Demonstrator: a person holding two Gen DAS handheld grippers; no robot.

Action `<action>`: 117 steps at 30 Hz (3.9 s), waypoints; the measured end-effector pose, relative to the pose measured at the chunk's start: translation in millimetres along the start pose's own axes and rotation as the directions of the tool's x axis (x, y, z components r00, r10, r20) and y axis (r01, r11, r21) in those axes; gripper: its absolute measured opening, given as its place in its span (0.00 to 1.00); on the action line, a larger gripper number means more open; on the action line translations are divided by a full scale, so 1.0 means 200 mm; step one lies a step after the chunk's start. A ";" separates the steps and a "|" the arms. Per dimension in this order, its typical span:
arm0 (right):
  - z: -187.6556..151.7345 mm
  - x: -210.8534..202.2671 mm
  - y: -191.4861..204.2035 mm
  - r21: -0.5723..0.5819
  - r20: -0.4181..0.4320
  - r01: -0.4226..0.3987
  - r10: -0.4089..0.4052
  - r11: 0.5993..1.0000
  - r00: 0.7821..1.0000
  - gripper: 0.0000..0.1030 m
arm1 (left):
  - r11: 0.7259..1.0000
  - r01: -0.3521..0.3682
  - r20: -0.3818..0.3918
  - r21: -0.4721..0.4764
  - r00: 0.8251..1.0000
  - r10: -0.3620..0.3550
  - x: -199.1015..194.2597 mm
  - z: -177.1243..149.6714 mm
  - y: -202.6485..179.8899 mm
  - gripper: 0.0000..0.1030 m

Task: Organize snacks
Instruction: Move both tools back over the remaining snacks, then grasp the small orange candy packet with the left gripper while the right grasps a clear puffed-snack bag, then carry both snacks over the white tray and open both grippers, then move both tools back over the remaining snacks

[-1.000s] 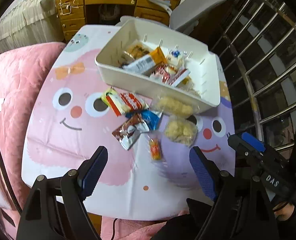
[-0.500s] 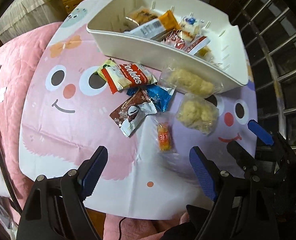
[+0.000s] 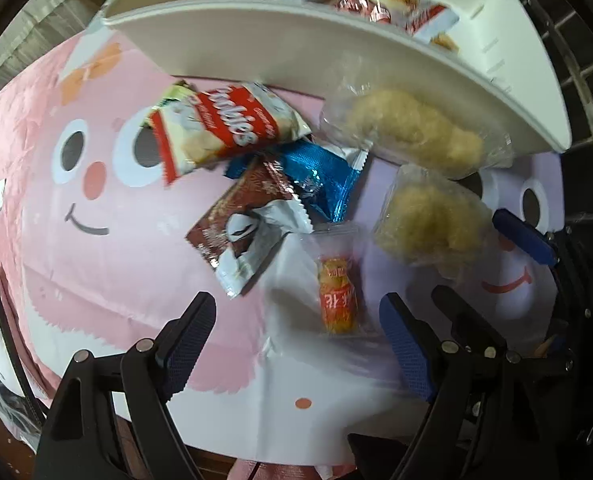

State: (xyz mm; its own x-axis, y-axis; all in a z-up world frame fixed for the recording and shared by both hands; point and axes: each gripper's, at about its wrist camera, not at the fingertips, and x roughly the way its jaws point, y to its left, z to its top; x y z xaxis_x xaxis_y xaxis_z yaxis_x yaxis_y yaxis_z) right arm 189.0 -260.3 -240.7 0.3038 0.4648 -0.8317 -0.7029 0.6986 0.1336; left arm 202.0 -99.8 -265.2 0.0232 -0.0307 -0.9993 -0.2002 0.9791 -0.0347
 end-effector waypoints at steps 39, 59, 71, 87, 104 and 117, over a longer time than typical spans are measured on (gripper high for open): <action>0.01 0.08 0.05 -0.038 -0.001 0.037 -0.037 0.999 0.999 0.36 | 0.998 -0.007 0.014 -0.068 1.000 0.008 0.06 0.07 -0.04 0.19; 0.19 -0.19 0.23 -0.006 0.053 0.015 -0.014 1.000 0.998 0.13 | 0.998 -0.011 0.107 -0.064 0.994 0.017 -0.52 -0.02 0.23 0.19; 0.51 -0.38 0.31 0.026 0.192 0.062 -0.065 0.998 0.979 0.14 | 0.999 0.000 0.226 0.050 0.974 -0.011 -0.89 0.20 0.33 0.19; 0.69 -0.55 0.06 0.285 0.244 0.262 -0.335 0.922 0.910 0.14 | 0.960 0.119 0.375 0.253 0.903 -0.211 -1.08 0.60 0.27 0.20; 0.62 -0.55 -0.03 0.557 0.142 0.193 -0.321 0.808 0.936 0.36 | 0.945 0.178 0.344 0.276 0.899 -0.270 -1.00 0.64 0.33 0.72; 0.51 -0.50 0.25 0.668 0.110 0.163 -0.313 0.726 0.943 0.52 | 0.933 0.116 0.333 0.340 0.913 -0.235 -0.95 0.39 0.60 0.75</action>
State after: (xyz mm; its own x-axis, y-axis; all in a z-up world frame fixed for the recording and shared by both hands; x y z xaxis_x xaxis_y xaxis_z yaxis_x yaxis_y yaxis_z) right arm 189.3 -215.9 -95.3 0.5775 0.2795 -0.7670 -0.0314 0.9465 0.3212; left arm 250.4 40.0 -78.6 0.3946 -0.1908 -0.8988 0.1488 0.9785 -0.1424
